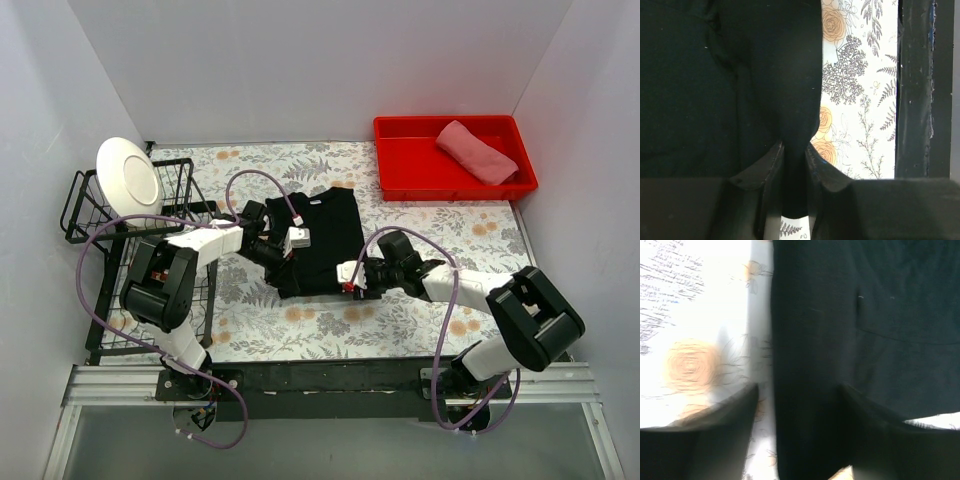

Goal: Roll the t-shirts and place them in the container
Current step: Roll the T-shirt to the center of the board.

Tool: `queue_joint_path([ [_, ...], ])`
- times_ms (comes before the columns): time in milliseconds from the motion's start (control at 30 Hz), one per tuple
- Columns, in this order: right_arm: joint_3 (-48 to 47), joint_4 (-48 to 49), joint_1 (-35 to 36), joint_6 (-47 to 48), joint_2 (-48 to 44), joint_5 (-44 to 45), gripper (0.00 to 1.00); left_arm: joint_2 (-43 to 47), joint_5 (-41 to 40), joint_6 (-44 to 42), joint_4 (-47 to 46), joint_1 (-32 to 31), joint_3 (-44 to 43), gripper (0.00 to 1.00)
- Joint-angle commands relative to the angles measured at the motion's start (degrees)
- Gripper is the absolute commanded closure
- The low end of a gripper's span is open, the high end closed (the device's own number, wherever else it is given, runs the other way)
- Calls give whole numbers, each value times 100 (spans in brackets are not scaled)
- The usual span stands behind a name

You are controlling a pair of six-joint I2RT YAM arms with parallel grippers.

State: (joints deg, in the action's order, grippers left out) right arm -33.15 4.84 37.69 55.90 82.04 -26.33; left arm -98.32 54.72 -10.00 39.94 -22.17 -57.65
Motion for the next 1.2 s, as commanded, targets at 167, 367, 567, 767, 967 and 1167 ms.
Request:
queue_joint_path([
  [167,-956,-218,19,71,655,32,94,295,-57,76,-179,90,-72,43],
  [367,-1484,-1204,-139,-289,857,-215,98,1499,-873,288,-1628,-155,1026,2],
  [567,-1396,-1178,-175,-422,831,-215,99,1975,-1841,235,-2859,-568,1975,2],
  [767,-1475,-1319,-175,-492,928,-241,98,1720,-2097,121,-3256,-709,2073,19],
  [967,-1607,-1521,-175,-352,1042,-268,98,1606,-2027,296,-3046,-709,1889,61],
  [1167,-1897,-2642,-175,-18,955,-496,99,1693,-1667,280,-1764,-701,1415,100],
])
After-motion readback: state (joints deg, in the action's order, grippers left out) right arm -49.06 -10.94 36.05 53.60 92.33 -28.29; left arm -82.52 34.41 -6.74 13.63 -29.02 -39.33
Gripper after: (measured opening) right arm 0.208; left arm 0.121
